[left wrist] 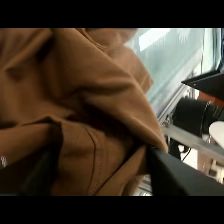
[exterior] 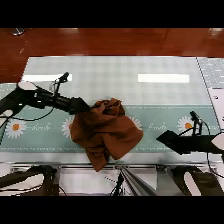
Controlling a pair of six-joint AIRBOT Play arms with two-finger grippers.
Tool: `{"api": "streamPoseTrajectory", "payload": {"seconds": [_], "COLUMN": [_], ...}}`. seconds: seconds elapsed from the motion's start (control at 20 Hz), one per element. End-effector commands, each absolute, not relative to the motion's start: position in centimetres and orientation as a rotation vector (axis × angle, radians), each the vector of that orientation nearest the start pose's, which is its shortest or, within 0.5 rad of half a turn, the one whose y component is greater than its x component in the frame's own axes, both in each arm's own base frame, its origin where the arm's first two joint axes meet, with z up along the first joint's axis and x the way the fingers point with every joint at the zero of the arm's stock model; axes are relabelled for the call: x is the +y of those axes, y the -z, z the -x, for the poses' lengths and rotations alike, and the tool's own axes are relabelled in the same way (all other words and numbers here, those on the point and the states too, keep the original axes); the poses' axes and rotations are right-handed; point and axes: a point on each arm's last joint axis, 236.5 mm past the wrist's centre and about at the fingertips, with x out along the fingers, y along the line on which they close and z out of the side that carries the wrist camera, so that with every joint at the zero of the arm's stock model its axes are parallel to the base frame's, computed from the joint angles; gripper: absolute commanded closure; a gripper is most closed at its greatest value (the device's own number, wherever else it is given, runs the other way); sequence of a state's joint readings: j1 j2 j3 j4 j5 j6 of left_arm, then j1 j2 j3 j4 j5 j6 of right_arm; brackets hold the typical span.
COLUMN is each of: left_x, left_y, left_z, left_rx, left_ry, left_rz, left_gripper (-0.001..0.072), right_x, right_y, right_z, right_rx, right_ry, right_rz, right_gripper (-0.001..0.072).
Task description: Fold the shirts.
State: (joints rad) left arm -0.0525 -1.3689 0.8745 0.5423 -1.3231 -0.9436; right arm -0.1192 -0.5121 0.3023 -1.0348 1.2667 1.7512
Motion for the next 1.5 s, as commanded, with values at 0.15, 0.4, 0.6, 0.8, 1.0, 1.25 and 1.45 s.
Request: {"api": "streamPoseTrajectory", "payload": {"seconds": [0.15,0.4,0.6,0.8,1.0,1.25,1.45], "left_x": [-23.8,-23.1,-23.1,-23.1,-23.1,-23.6,-22.0], "left_y": [1.6,0.5,0.3,0.3,-0.7,-17.7,-37.5], "left_z": [-30.5,-31.6,-30.9,-30.9,-30.9,-36.8,-36.6], "left_rx": [1.362,1.357,1.377,1.381,1.374,0.933,0.418], "left_ry": [1.057,1.033,1.055,1.05,1.051,1.108,1.046], "left_rz": [0.361,0.391,0.394,0.4,0.405,0.453,0.216], "left_gripper": [0.0682,0.0682,0.0682,0.0682,0.0682,0.0683,0.0683], "right_x": [15.6,19.7,22.1,24.3,26.1,22.1,18.5], "right_y": [6.8,9.7,9.7,10.0,7.2,-12.9,-40.1], "right_z": [-13.5,-16.0,-19.6,-22.8,-26.2,-38.6,-38.4], "right_rx": [1.521,1.516,1.502,1.526,1.463,1.026,0.436], "right_ry": [-0.212,-0.246,-0.302,-0.347,-0.515,-0.552,-0.588], "right_rz": [-0.713,-0.757,-0.768,-0.76,-0.643,-0.454,-0.284], "right_gripper": [0.0093,0.0093,0.0093,0.0113,0.0687,0.0688,0.0688]}}
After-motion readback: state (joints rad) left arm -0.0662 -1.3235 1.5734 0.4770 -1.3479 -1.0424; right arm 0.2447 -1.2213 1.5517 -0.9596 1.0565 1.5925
